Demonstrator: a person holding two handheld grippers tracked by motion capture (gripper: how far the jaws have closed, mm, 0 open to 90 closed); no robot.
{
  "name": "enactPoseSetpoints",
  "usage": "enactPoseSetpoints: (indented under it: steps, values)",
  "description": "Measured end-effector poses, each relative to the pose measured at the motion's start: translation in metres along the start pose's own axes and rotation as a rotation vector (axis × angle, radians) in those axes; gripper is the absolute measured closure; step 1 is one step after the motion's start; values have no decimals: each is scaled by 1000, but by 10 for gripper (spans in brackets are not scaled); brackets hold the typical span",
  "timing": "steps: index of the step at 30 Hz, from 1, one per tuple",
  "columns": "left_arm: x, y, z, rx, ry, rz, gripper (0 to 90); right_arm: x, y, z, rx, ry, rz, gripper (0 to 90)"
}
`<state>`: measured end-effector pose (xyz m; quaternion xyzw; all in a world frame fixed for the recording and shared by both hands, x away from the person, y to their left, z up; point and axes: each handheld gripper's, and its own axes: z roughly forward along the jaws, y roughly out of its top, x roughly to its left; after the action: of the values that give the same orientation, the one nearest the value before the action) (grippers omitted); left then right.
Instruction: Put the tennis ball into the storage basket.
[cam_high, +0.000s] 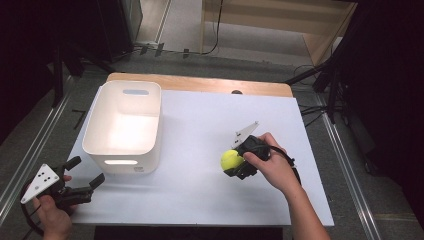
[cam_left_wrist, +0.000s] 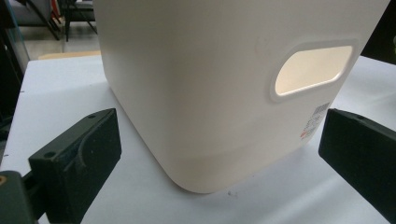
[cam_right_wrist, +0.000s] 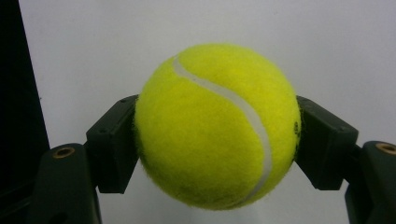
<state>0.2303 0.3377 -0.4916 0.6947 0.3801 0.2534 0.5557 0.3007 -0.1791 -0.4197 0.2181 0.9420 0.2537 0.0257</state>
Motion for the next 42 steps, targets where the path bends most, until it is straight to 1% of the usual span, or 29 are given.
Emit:
enactPoseSetpoints:
  steps: [8, 9, 10, 14, 15, 21, 23, 25, 26, 28, 30, 31, 32, 33, 40, 42]
  values:
    - [0, 0, -1, 0, 1, -3, 0, -1, 13, -1, 3, 7, -16, 235]
    - [0, 0, -1, 0, 1, -4, 0, 0, 15, 0, 4, 6, -13, 235]
    - [1, 0, -1, 0, 0, -4, 0, -1, 16, 0, 3, 15, -21, 235]
    - [1, 0, -1, -2, -1, -4, 0, 0, 22, 0, 9, 14, -20, 235]
    - [1, 0, -1, -2, -2, -4, 0, -1, 24, 0, 3, 16, -28, 235]
    - [1, 0, -1, -2, -4, -3, 0, 0, 32, -1, 7, 18, -33, 235]
    - [1, 0, -1, -3, -4, -4, 0, -1, 34, -1, 3, 20, -41, 235]
    - [1, 0, -1, -3, -3, -4, 0, -1, 36, -1, 3, 22, -47, 235]
    - [1, 0, -1, -2, -4, -4, 0, -1, 37, -1, 4, 29, -41, 235]
    - [1, 0, -1, -3, -5, -5, 0, -1, 40, -2, 5, 30, -48, 235]
    - [1, 0, -1, -3, -5, -5, 0, -1, 42, -3, 8, 28, -45, 235]
    - [1, 0, -1, -3, -5, -5, 0, -2, 43, -3, 5, 29, -55, 235]
    - [1, 0, -1, -3, -5, -5, 0, -1, 45, -4, 7, 30, -48, 235]
    - [1, 0, -1, -3, -5, -5, 0, -2, 46, -4, 9, 31, -57, 235]
    - [1, 0, -1, -7, -6, -7, 0, -2, 58, -8, 17, 30, -68, 235]
    - [1, 0, -1, -7, -6, -7, 0, -2, 61, -9, 12, 29, -74, 235]
